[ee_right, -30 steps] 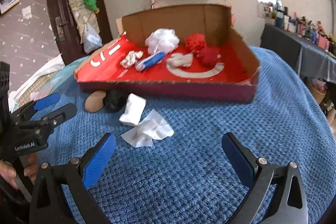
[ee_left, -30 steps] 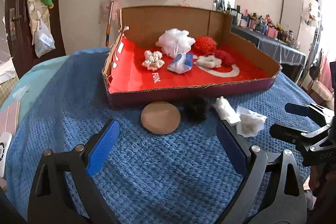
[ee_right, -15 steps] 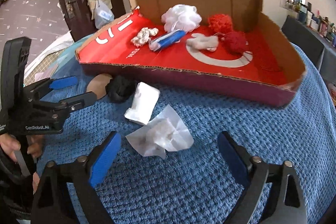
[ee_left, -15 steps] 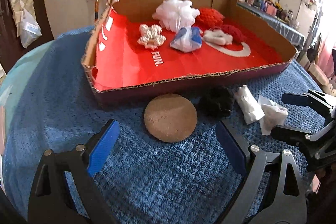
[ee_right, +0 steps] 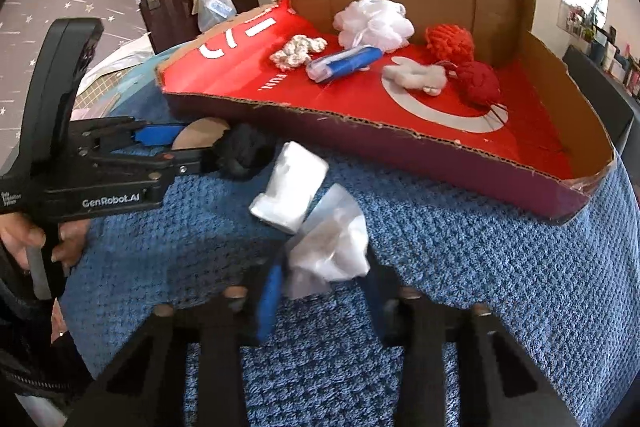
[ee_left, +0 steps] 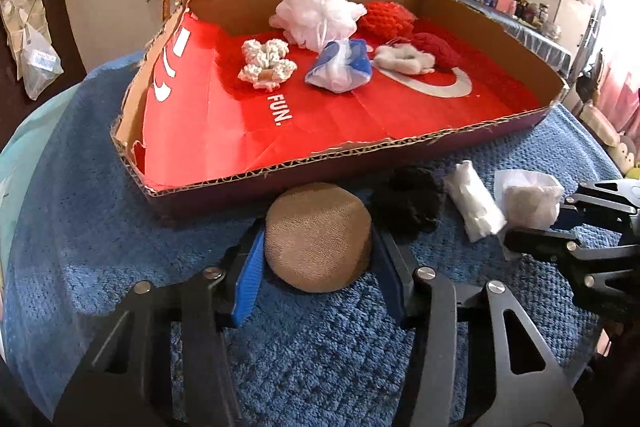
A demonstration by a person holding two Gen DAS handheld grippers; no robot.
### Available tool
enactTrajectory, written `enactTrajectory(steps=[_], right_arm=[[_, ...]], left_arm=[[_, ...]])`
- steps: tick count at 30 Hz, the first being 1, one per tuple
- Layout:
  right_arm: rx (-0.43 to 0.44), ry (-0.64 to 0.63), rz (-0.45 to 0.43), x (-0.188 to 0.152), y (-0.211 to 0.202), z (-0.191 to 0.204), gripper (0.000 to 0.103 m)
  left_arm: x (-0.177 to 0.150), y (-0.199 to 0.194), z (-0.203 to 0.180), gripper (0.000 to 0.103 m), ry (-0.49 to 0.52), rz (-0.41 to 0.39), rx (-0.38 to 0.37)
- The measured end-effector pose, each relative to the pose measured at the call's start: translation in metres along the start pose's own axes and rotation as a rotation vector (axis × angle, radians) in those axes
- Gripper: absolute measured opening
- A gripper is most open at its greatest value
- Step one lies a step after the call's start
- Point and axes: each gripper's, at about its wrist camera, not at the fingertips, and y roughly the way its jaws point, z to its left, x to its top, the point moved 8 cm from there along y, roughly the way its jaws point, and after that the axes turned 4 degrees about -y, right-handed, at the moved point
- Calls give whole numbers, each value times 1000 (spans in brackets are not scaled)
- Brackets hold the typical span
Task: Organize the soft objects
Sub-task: 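Grasp the tan round pad with the left tool while the right tool grasps the white tissue, then carry the tan pad and white tissue into the box with both tools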
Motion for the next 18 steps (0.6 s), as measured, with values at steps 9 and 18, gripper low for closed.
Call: enactTrajectory(steps=[9,18], right_arm=[[-19,8,-69,5,-25,-4,21],[-35,51,-122,12,-43,-16,21]], left_arm=[[0,-30,-15,47,20,-65,-47],[5,-47,-25,47,37,-105,-72]])
